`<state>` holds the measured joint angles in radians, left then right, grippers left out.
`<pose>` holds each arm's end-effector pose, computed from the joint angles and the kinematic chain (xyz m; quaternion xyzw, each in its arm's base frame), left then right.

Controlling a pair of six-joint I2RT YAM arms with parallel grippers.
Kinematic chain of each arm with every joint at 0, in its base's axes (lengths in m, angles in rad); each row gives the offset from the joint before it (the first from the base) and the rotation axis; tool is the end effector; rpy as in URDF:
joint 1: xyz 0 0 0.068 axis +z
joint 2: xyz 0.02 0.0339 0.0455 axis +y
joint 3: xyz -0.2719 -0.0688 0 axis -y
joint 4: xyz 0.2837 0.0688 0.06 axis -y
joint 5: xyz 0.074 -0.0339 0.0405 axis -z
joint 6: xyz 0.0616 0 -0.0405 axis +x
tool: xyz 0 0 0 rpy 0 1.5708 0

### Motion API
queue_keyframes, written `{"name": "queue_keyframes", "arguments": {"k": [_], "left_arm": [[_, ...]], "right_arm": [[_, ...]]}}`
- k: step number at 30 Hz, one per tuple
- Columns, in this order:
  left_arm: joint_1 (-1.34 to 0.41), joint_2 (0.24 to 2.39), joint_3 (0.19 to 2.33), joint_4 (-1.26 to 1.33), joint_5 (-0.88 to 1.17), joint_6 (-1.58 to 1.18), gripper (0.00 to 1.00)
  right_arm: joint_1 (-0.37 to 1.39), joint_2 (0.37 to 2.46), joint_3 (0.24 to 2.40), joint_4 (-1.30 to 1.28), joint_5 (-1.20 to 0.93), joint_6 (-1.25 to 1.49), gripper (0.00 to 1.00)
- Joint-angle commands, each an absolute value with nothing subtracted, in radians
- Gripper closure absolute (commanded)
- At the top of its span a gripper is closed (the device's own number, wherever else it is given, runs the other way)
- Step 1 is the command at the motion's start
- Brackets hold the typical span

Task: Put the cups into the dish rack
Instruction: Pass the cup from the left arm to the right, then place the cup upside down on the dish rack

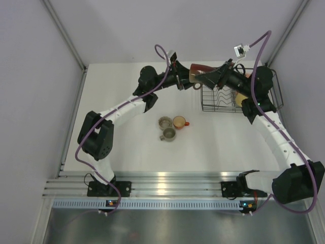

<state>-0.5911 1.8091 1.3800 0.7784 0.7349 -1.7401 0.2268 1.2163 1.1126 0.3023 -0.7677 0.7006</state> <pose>0.3752 -0.3016 0.3552 -0.0438 0.6092 -0.7838 0.1120 0.3119 0.1159 0.4221 -0.1438 0.6390 0.5331 0.5355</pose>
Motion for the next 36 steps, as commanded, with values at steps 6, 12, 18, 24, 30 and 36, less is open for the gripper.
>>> {"name": "queue_keyframes", "arguments": {"k": [6, 12, 18, 24, 30, 36], "left_arm": [[-0.595, 1.756, 1.39, 0.894, 0.739, -1.73, 0.58], [-0.594, 1.778, 1.385, 0.894, 0.746, -1.724, 0.5], [-0.595, 1.824, 1.373, 0.894, 0.752, -1.695, 0.49], [-0.592, 1.868, 1.374, 0.887, 0.761, -1.66, 0.49], [-0.586, 1.871, 1.414, 0.698, 0.782, -1.487, 0.49], [-0.566, 1.839, 1.499, 0.363, 0.759, -1.183, 0.49]], "right_arm": [[0.178, 1.203, 1.094, 0.364, -0.661, 0.673, 1.0], [0.153, 1.206, 1.086, 0.385, -0.658, 0.686, 1.0], [0.124, 1.209, 1.08, 0.397, -0.663, 0.698, 1.0], [0.087, 1.21, 1.075, 0.407, -0.669, 0.709, 1.0], [0.034, 1.206, 1.091, 0.368, -0.68, 0.697, 1.0], [-0.092, 1.213, 1.17, 0.149, -0.706, 0.588, 1.0]]}}
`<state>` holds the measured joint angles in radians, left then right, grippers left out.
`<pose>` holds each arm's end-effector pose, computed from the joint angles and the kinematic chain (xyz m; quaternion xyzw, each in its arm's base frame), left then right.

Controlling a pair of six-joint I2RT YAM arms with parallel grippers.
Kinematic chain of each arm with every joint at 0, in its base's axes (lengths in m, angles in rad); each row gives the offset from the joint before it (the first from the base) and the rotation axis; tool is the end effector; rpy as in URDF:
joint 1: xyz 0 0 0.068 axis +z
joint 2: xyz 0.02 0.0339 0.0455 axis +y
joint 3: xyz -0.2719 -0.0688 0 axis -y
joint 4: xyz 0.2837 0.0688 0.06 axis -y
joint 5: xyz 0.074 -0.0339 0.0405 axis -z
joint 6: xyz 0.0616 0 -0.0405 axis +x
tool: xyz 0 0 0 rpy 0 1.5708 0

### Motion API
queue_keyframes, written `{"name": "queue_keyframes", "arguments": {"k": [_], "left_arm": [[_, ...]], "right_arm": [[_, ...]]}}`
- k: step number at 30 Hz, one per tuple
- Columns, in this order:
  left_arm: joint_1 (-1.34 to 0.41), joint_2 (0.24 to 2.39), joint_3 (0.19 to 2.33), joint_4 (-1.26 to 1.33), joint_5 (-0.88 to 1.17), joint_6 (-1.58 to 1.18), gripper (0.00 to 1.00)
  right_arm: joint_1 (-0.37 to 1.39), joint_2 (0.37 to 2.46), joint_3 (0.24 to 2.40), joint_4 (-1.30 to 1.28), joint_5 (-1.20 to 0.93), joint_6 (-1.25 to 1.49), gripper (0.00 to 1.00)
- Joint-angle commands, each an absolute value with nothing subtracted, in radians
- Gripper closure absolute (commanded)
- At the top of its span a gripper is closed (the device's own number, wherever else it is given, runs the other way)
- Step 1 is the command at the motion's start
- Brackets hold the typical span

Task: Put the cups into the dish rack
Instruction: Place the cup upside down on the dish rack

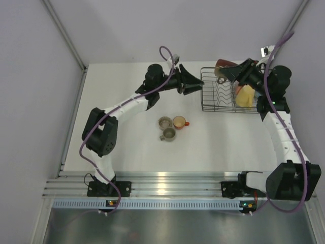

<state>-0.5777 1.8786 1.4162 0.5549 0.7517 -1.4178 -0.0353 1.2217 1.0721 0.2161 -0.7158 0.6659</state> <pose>0.3972 -0.3091 0.3108 -0.0079 0.6828 -0.7117 0.1650 0.3379 0.0285 0.3941 -0.0205 0.6888 0.4396 0.5760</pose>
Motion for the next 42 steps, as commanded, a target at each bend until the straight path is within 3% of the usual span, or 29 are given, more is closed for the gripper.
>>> {"name": "queue_keyframes", "arguments": {"k": [1, 7, 16, 42], "left_arm": [[-0.565, 1.836, 1.552, 0.203, 0.747, -1.119, 0.49], [-0.561, 1.801, 1.661, -0.242, 0.552, -0.699, 0.48], [-0.538, 1.74, 1.603, -0.293, 0.454, -0.595, 0.48], [-0.506, 1.707, 1.542, -0.29, 0.454, -0.554, 0.48]], "right_arm": [[-0.107, 1.218, 1.192, 0.1, -0.697, 0.557, 1.0], [-0.187, 1.318, 1.431, -0.4, -0.545, 0.287, 1.0], [-0.267, 1.523, 1.749, -0.823, -0.244, 0.114, 1.0], [-0.367, 1.715, 1.752, -0.928, 0.035, 0.117, 1.0]]}}
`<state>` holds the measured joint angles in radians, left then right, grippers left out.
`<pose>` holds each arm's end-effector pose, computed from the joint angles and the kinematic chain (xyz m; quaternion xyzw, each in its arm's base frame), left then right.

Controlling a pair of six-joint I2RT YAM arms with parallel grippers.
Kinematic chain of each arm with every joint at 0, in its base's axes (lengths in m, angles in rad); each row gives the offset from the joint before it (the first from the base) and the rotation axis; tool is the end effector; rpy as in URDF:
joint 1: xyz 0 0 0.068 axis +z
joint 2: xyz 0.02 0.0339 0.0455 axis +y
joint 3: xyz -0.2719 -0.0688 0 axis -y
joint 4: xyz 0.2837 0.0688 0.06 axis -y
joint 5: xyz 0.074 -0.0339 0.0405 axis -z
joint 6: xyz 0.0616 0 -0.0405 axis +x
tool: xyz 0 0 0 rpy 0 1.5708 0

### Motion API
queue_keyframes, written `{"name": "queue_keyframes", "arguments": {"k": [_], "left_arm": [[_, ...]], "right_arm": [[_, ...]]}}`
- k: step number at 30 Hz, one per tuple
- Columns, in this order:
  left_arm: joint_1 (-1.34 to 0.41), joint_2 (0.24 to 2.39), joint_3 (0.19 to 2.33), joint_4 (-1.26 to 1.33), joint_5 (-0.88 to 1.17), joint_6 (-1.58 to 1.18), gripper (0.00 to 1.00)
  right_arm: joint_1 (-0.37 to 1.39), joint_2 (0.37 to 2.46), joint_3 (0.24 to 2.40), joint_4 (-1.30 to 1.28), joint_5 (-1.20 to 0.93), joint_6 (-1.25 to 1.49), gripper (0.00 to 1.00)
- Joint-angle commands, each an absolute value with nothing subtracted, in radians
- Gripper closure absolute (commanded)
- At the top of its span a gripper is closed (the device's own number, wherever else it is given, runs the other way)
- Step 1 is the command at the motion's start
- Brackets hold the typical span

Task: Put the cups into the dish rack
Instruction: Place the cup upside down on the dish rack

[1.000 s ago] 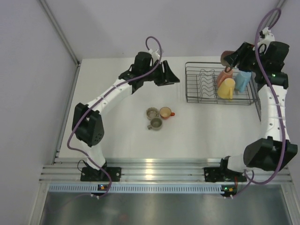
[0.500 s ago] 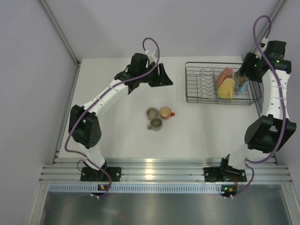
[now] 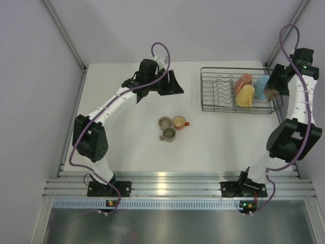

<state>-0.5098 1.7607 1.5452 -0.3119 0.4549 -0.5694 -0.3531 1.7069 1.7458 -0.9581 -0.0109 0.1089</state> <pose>0.3997 -0.2545 0.3134 0.0872 0.8476 -0.4172 0.3161 0.3946 -0.1447 0.3461 0.2152 0.9226 -0.0339 0.3183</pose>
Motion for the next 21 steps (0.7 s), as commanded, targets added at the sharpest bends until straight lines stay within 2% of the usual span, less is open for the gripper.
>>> {"name": "queue_keyframes", "arguments": {"k": [1, 21], "left_arm": [[-0.506, 1.706, 1.543, -0.29, 0.456, -0.555, 0.48], [-0.491, 1.704, 1.523, -0.293, 0.46, -0.583, 0.48]], "right_arm": [[-0.368, 1.72, 1.752, -0.925, 0.046, 0.12, 1.0], [-0.376, 1.879, 1.781, -0.845, 0.094, 0.146, 1.0]]}}
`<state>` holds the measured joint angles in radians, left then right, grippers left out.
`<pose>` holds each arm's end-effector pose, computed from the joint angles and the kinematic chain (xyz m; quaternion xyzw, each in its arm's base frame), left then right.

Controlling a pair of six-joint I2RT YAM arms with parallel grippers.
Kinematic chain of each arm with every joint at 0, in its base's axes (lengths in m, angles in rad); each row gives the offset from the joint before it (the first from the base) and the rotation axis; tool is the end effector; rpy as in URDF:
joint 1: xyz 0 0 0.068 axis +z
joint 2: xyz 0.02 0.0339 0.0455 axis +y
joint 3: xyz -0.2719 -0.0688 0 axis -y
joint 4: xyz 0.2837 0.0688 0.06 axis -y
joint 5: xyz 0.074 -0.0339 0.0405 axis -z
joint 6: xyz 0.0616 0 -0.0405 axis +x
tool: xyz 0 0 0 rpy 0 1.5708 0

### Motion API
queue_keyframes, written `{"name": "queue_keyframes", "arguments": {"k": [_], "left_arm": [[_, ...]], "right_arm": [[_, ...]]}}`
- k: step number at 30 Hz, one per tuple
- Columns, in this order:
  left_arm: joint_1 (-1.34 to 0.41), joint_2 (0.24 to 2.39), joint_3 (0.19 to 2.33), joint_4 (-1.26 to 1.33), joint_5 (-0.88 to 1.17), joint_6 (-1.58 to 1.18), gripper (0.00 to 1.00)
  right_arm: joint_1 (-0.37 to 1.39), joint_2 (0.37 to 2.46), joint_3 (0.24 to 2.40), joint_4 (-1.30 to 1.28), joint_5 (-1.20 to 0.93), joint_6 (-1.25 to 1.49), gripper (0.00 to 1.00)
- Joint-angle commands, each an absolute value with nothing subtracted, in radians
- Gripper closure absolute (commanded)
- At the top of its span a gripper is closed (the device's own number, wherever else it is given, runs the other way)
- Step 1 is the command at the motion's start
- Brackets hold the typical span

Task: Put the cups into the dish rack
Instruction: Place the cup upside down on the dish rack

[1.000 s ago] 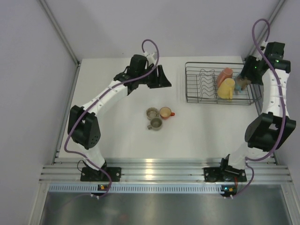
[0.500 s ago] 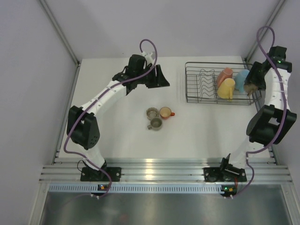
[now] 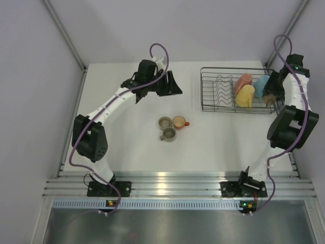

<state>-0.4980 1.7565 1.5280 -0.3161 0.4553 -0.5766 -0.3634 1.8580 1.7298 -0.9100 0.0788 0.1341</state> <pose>0.4006 -0.2487 0.3079 0.0774 0.8524 -0.4137 0.3102 0.4234 -0.1662 0.2808 0.2474 0.9318 -0.0678 0.2569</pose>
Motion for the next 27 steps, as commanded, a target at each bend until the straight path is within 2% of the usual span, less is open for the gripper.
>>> {"name": "queue_keyframes", "arguments": {"k": [1, 15, 27], "left_arm": [[-0.491, 1.706, 1.525, -0.293, 0.459, -0.584, 0.48], [-0.479, 1.706, 1.517, -0.291, 0.465, -0.592, 0.48], [-0.471, 1.701, 1.509, -0.293, 0.477, -0.6, 0.48]], "right_arm": [[-0.376, 1.885, 1.784, -0.838, 0.094, 0.146, 1.0], [-0.365, 1.973, 1.841, -0.81, 0.083, 0.158, 1.0], [-0.278, 2.029, 1.835, -0.805, 0.163, 0.153, 1.0]]}}
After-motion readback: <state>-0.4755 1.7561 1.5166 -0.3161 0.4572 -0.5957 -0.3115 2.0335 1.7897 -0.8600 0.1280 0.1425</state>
